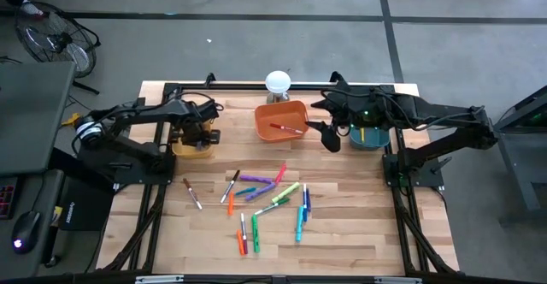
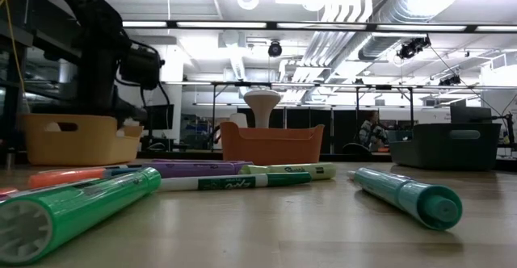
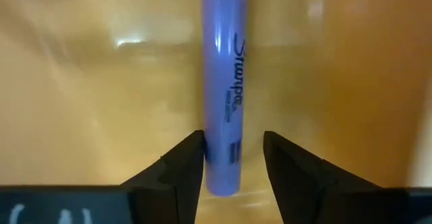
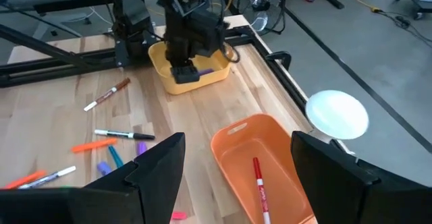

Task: Pick & Place Markers
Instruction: Put the right purple highlighter pen into the yellow bin, then put the violet highlighter pen into the yellow bin

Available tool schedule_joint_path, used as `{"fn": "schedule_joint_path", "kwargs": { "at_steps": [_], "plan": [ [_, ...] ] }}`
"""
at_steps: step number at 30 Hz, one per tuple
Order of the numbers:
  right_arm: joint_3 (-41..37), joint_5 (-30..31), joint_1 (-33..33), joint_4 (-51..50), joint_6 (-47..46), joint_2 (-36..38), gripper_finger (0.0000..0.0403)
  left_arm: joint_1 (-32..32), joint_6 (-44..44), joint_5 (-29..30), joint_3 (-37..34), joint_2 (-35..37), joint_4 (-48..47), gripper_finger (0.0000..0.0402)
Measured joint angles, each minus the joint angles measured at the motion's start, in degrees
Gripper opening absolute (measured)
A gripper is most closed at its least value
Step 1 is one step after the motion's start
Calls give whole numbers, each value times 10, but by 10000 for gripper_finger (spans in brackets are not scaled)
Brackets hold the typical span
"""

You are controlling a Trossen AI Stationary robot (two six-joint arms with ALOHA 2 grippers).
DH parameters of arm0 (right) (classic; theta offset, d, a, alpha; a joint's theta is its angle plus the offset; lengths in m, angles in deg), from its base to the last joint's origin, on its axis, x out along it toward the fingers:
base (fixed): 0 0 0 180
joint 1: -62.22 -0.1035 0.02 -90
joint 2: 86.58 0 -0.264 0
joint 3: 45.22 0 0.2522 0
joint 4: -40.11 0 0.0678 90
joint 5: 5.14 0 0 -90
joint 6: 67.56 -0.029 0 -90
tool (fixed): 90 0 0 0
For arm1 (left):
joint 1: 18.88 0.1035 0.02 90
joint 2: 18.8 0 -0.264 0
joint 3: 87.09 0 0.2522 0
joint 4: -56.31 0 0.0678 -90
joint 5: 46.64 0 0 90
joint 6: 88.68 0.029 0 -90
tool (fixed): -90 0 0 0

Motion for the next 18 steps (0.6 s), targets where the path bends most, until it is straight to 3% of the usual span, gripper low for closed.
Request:
{"fn": "schedule_joint_path", "kwargs": {
  "at_steps": [18],
  "plan": [
    [0, -11, -51, -40, 35, 0, 259, 0, 53, 60, 128, 143, -100, 133]
  ]
}}
